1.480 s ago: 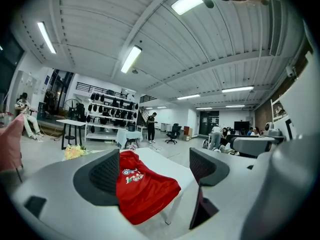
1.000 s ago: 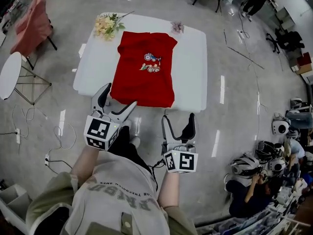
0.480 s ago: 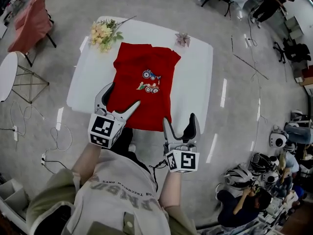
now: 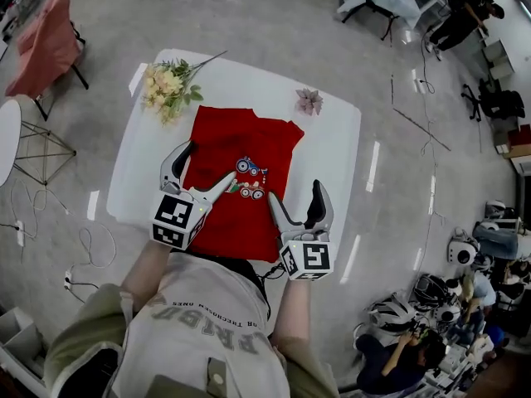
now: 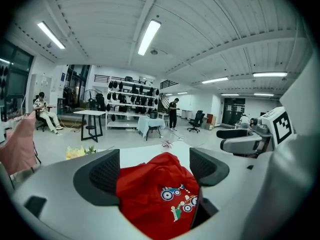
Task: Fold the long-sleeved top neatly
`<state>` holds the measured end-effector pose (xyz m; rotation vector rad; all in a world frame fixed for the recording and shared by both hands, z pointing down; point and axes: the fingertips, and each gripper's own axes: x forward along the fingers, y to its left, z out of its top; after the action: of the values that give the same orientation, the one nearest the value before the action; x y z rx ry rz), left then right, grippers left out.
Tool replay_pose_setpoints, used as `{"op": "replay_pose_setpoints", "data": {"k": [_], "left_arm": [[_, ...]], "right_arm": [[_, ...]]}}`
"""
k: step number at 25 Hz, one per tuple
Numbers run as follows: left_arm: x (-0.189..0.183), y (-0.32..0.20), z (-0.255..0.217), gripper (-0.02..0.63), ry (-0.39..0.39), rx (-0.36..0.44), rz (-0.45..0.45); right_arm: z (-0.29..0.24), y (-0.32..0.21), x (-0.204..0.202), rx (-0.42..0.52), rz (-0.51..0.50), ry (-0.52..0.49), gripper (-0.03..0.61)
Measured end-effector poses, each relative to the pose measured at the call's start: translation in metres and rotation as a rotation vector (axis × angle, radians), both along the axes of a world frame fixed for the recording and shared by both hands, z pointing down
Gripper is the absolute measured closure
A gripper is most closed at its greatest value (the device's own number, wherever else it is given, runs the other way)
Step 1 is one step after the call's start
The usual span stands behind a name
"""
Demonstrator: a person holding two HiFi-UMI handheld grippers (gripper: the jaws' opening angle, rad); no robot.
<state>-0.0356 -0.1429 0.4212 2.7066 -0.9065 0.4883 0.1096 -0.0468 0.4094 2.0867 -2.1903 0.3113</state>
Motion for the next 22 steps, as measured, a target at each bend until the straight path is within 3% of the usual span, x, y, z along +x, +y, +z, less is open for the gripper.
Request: {"op": "replay_pose_setpoints", "data": {"k": [8, 15, 19, 22], "left_arm": [[-0.002, -0.004, 0.023, 0.198, -0.038, -0.058, -0.029], [-0.003, 0.014, 0.042, 0.198, -0.082, -0.088, -0.122], [0.000, 0.032, 0.050, 0.198, -0.103, -0.106, -0.172], [0.004, 0.040, 0.058, 0.198, -0.119, -0.120, -0.205]], "right_arm": [[0.051, -0.058, 0.004, -0.144, -0.182, 0.013, 0.150], [0.117, -0.093, 0.006, -0.304, -0.360, 0.002, 0.153], [0.140, -0.104, 0.008, -0.365, -0.430, -0.017, 0.188], [0.154, -0.112, 0.011, -0.401, -0.459, -0.005, 0.295]]}}
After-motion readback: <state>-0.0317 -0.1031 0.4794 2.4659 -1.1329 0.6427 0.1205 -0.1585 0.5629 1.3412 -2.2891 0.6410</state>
